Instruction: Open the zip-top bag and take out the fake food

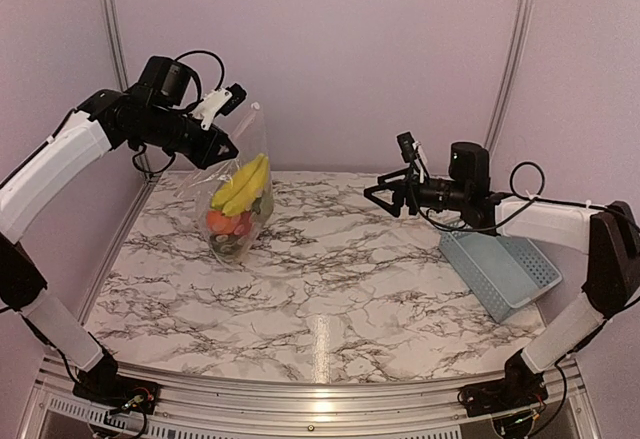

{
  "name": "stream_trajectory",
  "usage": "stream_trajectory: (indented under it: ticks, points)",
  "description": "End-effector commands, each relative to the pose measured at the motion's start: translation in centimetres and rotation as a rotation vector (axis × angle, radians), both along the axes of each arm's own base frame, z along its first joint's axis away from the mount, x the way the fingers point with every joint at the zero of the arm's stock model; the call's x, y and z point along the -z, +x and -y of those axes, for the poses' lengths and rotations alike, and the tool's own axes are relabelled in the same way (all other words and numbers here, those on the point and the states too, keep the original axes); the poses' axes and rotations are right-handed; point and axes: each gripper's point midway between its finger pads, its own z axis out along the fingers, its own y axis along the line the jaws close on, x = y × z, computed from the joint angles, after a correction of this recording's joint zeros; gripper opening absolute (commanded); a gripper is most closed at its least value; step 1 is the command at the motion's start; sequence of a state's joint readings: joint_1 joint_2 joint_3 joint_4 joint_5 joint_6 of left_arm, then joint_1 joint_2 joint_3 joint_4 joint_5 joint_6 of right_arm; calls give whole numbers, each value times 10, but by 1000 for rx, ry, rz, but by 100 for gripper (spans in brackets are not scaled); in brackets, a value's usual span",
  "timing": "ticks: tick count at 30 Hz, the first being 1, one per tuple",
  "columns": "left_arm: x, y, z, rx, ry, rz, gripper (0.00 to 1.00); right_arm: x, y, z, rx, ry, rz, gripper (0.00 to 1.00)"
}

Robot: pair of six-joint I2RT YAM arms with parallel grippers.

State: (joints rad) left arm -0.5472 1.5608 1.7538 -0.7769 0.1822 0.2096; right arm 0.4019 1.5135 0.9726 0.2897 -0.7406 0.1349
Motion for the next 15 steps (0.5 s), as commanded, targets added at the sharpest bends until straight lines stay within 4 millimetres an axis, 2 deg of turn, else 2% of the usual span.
stream_trajectory:
  ticks: [1,8,15]
  points:
    - [-6,-34,4,166,94,31,0,-35,-9,-12,-67,50,77,95]
    - [42,-79,27,387,316,31,0,-30,-29,-30,-171,42,94,93]
    - [76,-99,51,497,446,41,0,-34,-59,-55,-284,11,153,91]
